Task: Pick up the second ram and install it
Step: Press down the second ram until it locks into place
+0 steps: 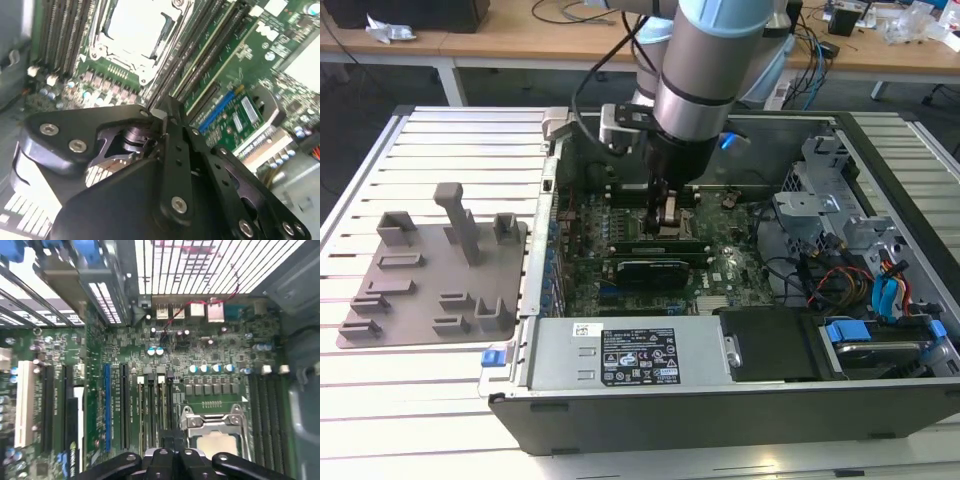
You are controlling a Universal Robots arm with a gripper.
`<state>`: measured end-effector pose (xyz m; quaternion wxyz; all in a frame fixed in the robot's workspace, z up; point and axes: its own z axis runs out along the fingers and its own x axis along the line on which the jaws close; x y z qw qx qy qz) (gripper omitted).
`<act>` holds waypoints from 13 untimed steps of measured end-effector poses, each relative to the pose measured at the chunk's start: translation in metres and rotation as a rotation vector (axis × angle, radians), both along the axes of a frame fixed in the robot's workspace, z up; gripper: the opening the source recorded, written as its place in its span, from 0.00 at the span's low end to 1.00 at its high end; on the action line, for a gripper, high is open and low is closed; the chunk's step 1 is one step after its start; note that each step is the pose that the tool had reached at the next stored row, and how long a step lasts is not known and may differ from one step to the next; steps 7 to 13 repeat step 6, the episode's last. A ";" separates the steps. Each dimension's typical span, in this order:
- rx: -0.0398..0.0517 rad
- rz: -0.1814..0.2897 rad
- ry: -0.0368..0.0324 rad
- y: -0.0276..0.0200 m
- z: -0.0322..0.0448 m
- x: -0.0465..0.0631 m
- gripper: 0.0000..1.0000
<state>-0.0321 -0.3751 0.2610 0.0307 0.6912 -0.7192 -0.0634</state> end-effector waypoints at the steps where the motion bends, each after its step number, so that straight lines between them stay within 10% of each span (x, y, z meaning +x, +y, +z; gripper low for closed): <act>1: 0.0000 0.000 0.0000 0.0000 0.0043 0.000 0.10; 13: -0.0002 0.000 0.0001 0.0000 0.0045 0.000 0.10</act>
